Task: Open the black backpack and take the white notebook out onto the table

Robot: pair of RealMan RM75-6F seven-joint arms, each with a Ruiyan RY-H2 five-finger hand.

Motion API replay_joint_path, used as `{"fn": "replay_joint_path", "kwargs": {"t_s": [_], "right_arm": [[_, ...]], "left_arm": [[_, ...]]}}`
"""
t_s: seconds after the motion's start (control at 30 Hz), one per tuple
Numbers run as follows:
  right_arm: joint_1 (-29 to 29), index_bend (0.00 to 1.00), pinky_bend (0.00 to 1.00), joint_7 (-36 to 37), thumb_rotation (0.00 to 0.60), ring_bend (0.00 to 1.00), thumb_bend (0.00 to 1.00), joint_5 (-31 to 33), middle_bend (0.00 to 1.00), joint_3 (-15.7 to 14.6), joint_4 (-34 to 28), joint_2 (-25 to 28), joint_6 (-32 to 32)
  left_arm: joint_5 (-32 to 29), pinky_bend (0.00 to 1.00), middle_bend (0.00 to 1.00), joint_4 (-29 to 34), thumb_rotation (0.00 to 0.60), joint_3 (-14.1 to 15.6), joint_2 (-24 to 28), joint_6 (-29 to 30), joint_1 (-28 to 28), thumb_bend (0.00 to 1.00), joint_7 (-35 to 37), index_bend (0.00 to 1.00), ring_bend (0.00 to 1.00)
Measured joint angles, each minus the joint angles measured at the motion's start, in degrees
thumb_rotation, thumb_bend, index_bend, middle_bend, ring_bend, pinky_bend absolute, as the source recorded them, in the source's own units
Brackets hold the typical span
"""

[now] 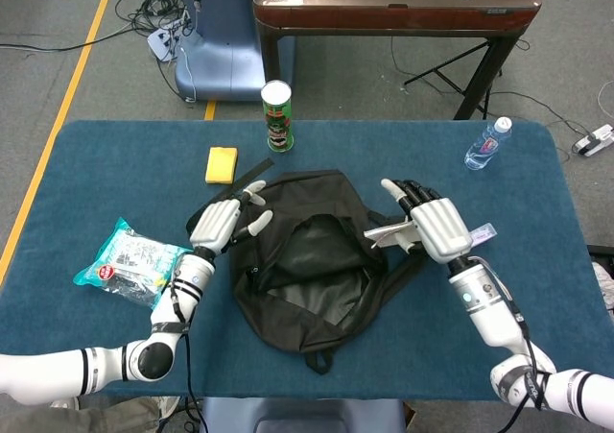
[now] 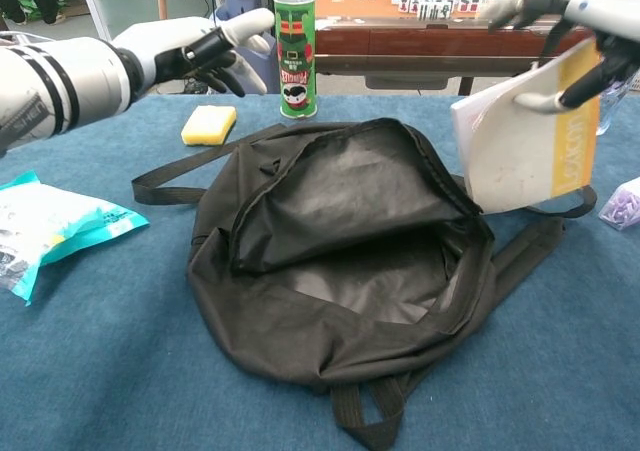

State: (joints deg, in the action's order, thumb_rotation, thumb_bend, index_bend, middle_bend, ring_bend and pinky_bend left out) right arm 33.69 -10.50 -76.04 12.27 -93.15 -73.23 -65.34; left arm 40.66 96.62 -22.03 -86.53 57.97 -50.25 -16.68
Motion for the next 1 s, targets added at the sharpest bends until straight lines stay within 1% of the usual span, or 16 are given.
{"fn": "replay_joint_path", "kwargs": {"t_s": [0.2,0.33,0.5,0.6,0.67,0.7,0.73,0.77,0.8,0.83,0.93,1.0], "right_arm": [[-1.1,0.05,0.22,0.3,0.600,0.08,0.27,2.8,0.11,2.6,-3.1,3.5,-2.4],[-2.2,0.05,0.22,-1.2,0.600,0.08,0.27,4.4,0.11,3.8,-1.8,4.7,-4.9],[-3.5,0.05,0.22,-0.4,0.600,0.08,0.27,5.0,0.11,3.8,-1.4,6.0,-5.6],[-4.6,0.05,0.22,0.6,0.600,0.08,0.27,4.8,0.14,3.2,-1.6,7.1,-5.9],[-5.3,0.06,0.24,1.0,0.600,0.11,0.27,4.5,0.18,2.5,-1.9,7.8,-5.9],[-5.9,0.08,0.25,1.4,0.600,0.13,0.28,4.2,0.21,2.0,-2.1,8.4,-6.0],[-6.4,0.14,0.28,1.6,0.600,0.17,0.30,4.0,0.25,1.5,-2.4,8.9,-6.0],[-6.9,0.22,0.33,1.9,0.600,0.22,0.33,3.6,0.31,1.0,-2.7,9.5,-6.1],[-7.6,0.26,0.35,2.3,0.600,0.25,0.35,3.0,0.34,0.3,-3.0,10.2,-6.3],[-8.2,0.31,0.37,2.8,0.600,0.29,0.38,2.4,0.37,-0.3,-3.4,10.8,-6.4],[-10.5,0.42,0.43,4.5,0.600,0.37,0.43,0.2,0.44,-2.4,-4.1,12.7,-7.3],[-12.1,0.46,0.46,5.9,0.600,0.40,0.44,-1.5,0.47,-3.7,-4.4,13.8,-8.4]], "left_arm": [[-1.1,0.12,0.27,-0.4,0.000,0.3,1.0,0.2,0.1,0.21,0.1,0.09,0.23],[-2.2,0.11,0.27,-1.1,0.000,0.6,1.3,0.2,0.0,0.21,0.0,0.09,0.23],[-3.2,0.11,0.27,-1.9,0.000,0.9,1.7,0.2,-0.1,0.21,0.0,0.09,0.23],[-3.3,0.11,0.27,-2.2,0.000,0.9,2.1,0.2,0.0,0.21,0.2,0.09,0.23],[-3.1,0.11,0.27,-2.2,0.000,1.1,2.6,0.2,0.1,0.21,0.3,0.10,0.23],[-3.2,0.10,0.27,-2.1,0.072,1.1,2.9,0.1,0.2,0.21,0.3,0.10,0.23],[-3.4,0.10,0.27,-1.9,0.275,1.2,3.3,0.1,0.3,0.21,0.2,0.10,0.23],[-3.7,0.10,0.27,-1.4,0.425,1.4,4.0,0.1,0.5,0.21,-0.1,0.11,0.23],[-3.8,0.10,0.27,-1.1,0.569,1.6,4.5,0.4,0.6,0.23,-0.5,0.12,0.23],[-3.8,0.10,0.27,-0.8,0.600,1.9,4.9,0.9,0.8,0.24,-0.9,0.13,0.23],[-3.0,0.10,0.27,1.2,0.600,2.6,6.3,3.0,2.6,0.27,-0.8,0.18,0.23],[-1.4,0.10,0.27,2.5,0.600,3.3,7.8,4.1,4.4,0.27,0.6,0.20,0.23]]}}
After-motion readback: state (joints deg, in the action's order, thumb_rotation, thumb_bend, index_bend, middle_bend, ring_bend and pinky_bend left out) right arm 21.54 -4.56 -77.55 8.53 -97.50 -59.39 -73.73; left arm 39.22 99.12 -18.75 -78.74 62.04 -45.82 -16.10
